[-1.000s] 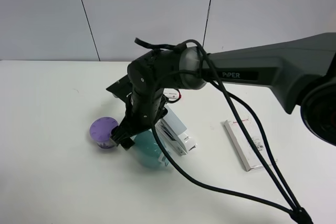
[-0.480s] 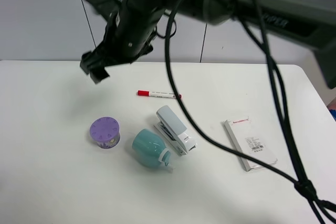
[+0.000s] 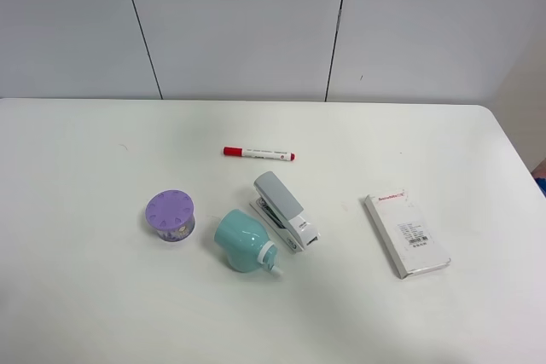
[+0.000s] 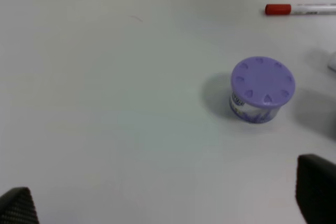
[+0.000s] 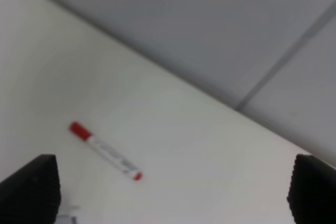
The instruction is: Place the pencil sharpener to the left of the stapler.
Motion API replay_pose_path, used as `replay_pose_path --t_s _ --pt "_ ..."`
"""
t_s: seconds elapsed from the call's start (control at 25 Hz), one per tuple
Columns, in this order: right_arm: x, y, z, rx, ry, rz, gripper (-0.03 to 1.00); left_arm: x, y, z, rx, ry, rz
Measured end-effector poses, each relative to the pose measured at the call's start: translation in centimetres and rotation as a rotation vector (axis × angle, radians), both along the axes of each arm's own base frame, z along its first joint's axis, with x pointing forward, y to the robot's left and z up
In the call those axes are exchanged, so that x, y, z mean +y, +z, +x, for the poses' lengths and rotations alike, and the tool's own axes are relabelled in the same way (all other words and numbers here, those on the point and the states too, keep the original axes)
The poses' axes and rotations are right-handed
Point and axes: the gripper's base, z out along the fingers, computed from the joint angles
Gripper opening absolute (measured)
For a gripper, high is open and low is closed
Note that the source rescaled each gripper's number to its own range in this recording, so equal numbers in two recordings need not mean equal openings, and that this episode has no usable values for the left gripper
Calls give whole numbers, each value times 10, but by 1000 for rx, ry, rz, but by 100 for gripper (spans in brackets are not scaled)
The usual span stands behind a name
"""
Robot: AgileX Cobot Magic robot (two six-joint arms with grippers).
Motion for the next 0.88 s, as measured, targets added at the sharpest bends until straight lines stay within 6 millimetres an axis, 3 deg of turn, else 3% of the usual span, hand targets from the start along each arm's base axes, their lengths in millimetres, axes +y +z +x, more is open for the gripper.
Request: replay_pose_path --t_s 0.08,0.2,0.28,0.4,0.48,0.64,0.72,0.76,0.88 --pt "-34 16 -19 -39 -62 23 100 0 0 0 0 0 0" --pt "-80 21 -51 -61 -168 39 100 0 0 0 0 0 0" --pt "-112 12 -77 -70 -263 53 100 0 0 0 0 0 0" --pt "-152 -20 -125 -86 -403 61 100 0 0 0 0 0 0" --pt "-173 -39 -171 -144 -507 73 100 0 0 0 0 0 0" --pt "-178 -87 -249 -258 -591 122 100 0 0 0 0 0 0" --pt "-174 -112 -272 -285 -577 168 100 0 0 0 0 0 0" --pt "-172 -136 -287 -305 -573 177 100 0 0 0 0 0 0" --pt "-172 -174 -295 -206 -590 164 100 0 0 0 0 0 0"
